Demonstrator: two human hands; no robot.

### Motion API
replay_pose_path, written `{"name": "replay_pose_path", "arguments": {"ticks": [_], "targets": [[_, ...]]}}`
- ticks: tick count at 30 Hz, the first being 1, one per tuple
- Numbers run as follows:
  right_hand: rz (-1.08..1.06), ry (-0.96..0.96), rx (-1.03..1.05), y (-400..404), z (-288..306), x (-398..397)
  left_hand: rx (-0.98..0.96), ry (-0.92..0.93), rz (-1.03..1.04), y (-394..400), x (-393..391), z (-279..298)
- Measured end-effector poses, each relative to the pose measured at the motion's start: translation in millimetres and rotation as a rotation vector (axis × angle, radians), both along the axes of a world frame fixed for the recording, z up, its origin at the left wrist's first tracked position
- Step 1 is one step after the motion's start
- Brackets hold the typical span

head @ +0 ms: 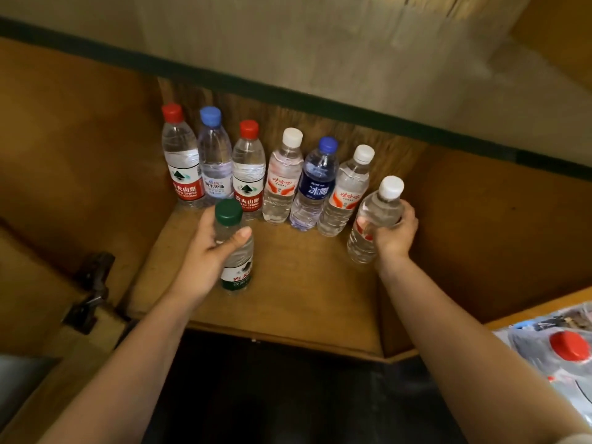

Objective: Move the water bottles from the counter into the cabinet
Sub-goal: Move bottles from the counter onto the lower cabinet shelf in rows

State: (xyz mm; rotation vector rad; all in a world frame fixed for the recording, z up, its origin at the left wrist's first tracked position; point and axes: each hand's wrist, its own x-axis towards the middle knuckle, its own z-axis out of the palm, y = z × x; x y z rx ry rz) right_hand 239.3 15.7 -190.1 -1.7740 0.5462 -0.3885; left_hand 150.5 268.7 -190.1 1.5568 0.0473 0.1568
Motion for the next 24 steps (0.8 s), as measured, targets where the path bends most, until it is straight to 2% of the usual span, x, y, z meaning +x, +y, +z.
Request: {"name": "replay_pose_path", "arguments": {"ticks": [4, 7, 12, 16, 18, 20, 22, 24], "targets": [[-0.031, 0.012, 0.198, -2.2, -2.2, 20.5, -0.034, 0.015, -0.053, 3.8, 4.4, -1.6], [0.012, 0.031, 0.152, -5.2, -5.8, 25.1, 0.021, 0.016, -0.027, 3.5, 6.4, -3.9], [0.029, -0.026, 0.193, -9.8, -12.6, 24.2, 0.400, 0.029, 0.255, -4.5, 0.5, -13.9], [0.035, 0.003, 0.156, -6.0, -20.2, 19.4, 0.369, 0.156, 0.415, -11.2, -16.1, -47.5], [-0.006, 0.068, 0.156, -0.5, -28.5, 16.1, 0.303, 0.287, 0.414, -10.9, -19.3, -64.5], [-0.100, 0.181, 0.206, 4.5, -38.0, 12.6, 0.316, 0.360, 0.398, -9.7, -18.4, -75.4], [-0.129, 0.229, 0.327, 9.6, -46.0, 10.0, 0.356, 0.338, 0.370, -7.0, -16.3, -80.6], [-0.110, 0.171, 0.410, 12.2, -53.9, 12.2, 0.382, 0.287, 0.354, -2.4, -12.5, -84.1]]}}
